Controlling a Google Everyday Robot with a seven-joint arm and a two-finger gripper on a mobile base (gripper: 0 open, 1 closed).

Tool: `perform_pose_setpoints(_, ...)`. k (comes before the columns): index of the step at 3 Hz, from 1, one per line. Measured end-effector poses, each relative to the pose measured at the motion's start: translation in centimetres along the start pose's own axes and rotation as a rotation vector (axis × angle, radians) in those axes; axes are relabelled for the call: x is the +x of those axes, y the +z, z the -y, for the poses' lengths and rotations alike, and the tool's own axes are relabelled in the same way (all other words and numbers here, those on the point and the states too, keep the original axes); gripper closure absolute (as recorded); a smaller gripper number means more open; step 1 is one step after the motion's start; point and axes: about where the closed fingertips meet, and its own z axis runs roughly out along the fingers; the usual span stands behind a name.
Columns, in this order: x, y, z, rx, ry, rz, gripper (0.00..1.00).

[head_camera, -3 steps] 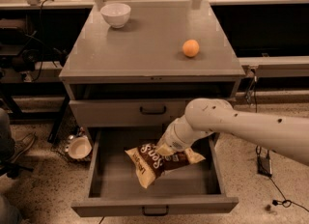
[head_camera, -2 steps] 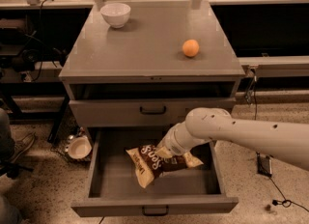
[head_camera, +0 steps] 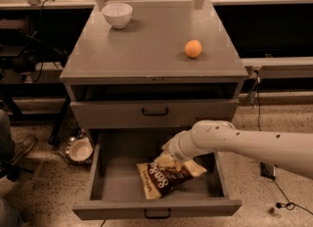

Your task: Place brown chip bag into middle drawer

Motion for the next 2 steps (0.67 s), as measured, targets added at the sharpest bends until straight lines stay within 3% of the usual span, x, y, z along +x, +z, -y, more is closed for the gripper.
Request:
perform_pose_setpoints(1, 1.7, -1.5, 0.5, 0.045, 0.045, 0.005, 0.0)
perform_pose_setpoints(2, 4.8, -5.7, 1.3, 0.084, 0.089, -0.049, 0.0)
